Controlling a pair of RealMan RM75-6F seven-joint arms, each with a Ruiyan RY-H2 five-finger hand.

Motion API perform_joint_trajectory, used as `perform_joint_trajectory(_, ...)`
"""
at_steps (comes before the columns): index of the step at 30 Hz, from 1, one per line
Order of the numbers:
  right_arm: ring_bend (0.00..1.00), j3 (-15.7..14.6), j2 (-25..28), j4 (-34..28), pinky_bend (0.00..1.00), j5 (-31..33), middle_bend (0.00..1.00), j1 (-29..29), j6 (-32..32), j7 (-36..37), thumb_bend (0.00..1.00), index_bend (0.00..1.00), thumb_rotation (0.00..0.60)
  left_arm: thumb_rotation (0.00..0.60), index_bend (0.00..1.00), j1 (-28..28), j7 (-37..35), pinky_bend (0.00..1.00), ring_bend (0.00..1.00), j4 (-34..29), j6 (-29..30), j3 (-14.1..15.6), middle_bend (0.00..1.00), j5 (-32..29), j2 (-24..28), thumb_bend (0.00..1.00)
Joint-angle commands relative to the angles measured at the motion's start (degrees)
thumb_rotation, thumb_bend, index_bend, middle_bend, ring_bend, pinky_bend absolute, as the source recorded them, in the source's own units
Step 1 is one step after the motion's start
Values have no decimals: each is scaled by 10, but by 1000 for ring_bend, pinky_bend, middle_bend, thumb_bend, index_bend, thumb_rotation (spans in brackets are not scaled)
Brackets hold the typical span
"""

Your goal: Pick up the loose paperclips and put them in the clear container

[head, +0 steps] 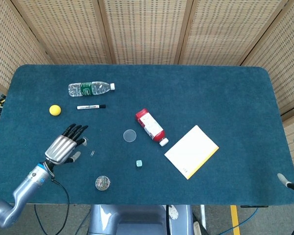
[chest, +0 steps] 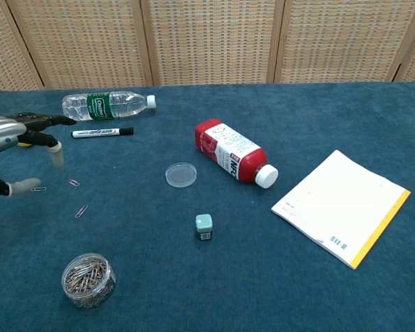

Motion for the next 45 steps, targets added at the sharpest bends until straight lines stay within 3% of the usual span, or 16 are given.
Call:
perform_joint_trajectory(1,0,0,-1,0,0,0,0,1,-1,-2,0,0,600,600,429,1,-27,0,0,57,-31,-28,0,-51,-17,417)
perform_joint_trajectory(10,0,0,-3,-2,0,2,0,3,-5,-9,0,0,600,600,459,-3,-65,0,0,117,-76,-41,0,-92,-46,419)
perform_joint_trajectory(19,0,1,-3,-1,0,4,0,4,-7,-9,0,0,600,600,479,-11,-49,0,0,139,-131,-54,0,-141,-68,419)
perform_joint_trajectory(45,0,1,-1,1,0,8,0,5,-11,0,0,0,600,600,493,-13,-54,0,0,198,-145,-56,0,-146,-126,416)
